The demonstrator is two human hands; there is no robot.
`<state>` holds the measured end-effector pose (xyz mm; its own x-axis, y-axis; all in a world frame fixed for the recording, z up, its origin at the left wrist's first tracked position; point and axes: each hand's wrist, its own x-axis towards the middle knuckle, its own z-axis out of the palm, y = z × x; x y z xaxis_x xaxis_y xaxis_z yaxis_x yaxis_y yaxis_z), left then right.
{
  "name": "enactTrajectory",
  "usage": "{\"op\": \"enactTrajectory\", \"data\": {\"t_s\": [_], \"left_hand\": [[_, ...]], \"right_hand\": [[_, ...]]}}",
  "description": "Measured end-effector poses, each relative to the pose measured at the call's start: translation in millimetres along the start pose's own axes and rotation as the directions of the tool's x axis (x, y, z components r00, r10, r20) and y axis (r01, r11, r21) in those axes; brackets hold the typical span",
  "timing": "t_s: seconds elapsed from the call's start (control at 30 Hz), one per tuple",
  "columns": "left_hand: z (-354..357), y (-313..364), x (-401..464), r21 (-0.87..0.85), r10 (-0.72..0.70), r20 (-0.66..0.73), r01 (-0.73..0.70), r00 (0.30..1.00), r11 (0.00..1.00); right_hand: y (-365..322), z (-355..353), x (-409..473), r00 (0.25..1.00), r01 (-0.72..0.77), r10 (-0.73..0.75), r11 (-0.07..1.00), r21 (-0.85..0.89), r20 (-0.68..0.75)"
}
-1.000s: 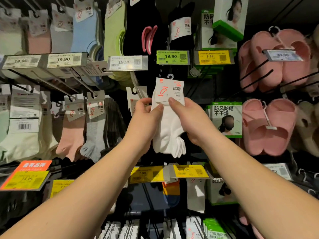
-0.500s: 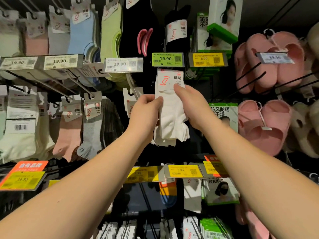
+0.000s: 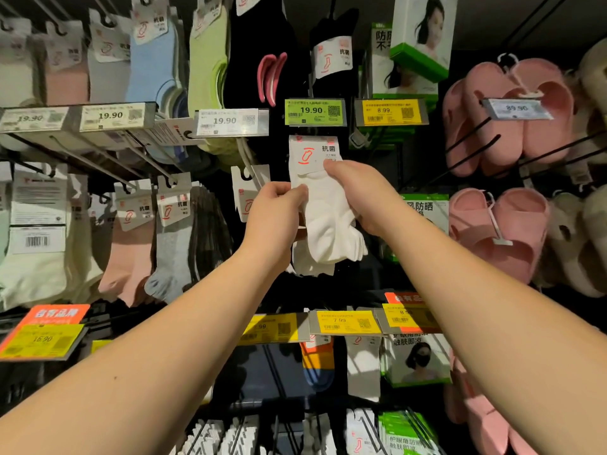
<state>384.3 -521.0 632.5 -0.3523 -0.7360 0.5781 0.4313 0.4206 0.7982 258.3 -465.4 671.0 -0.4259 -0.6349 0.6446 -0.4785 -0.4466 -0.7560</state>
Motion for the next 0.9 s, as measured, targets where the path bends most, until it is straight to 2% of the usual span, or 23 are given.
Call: {"op": "enactTrajectory", "data": {"t_s": [0.2,0.27,0.37,0.5,0.63,0.77,0.9], "left_hand": [[1,-4,7,0.011,-0.058,-0.008,0.058,0.998,0.998],[1,-5,11,0.048,-0.111,0.001,0.111,0.994,0.993],[1,-6,19,0.142,-0.227,-0.013,0.227,0.974,0.963],[2,-16,32,0.279,-0.263,-0.068,0.271,0.962,0.921],[6,-23,38,0.432,-0.271,-0.107,0.290,0.957,0.854],[3,-28,36,0.521,-0.234,-0.139,0.272,0.962,0.809],[-5,-22,10,0.723,-0.021,-0.137,0.114,0.990,0.682]], "right_hand": [[6,-1,8,0.992,-0.127,0.127,0.992,0.017,0.003],[13,1,14,0.988,-0.151,0.151,0.988,-0.036,-0.019],[26,3,20,0.991,-0.135,0.131,0.969,-0.209,-0.032],[38,6,25,0.995,-0.104,0.088,0.825,-0.556,-0.056],[48,7,29,0.994,-0.106,0.077,0.722,-0.684,-0.074],[59,1,28,0.994,-0.106,0.070,0.707,-0.699,-0.081],[63,-10,1,0.992,-0.093,0.019,0.762,-0.640,-0.122]]}}
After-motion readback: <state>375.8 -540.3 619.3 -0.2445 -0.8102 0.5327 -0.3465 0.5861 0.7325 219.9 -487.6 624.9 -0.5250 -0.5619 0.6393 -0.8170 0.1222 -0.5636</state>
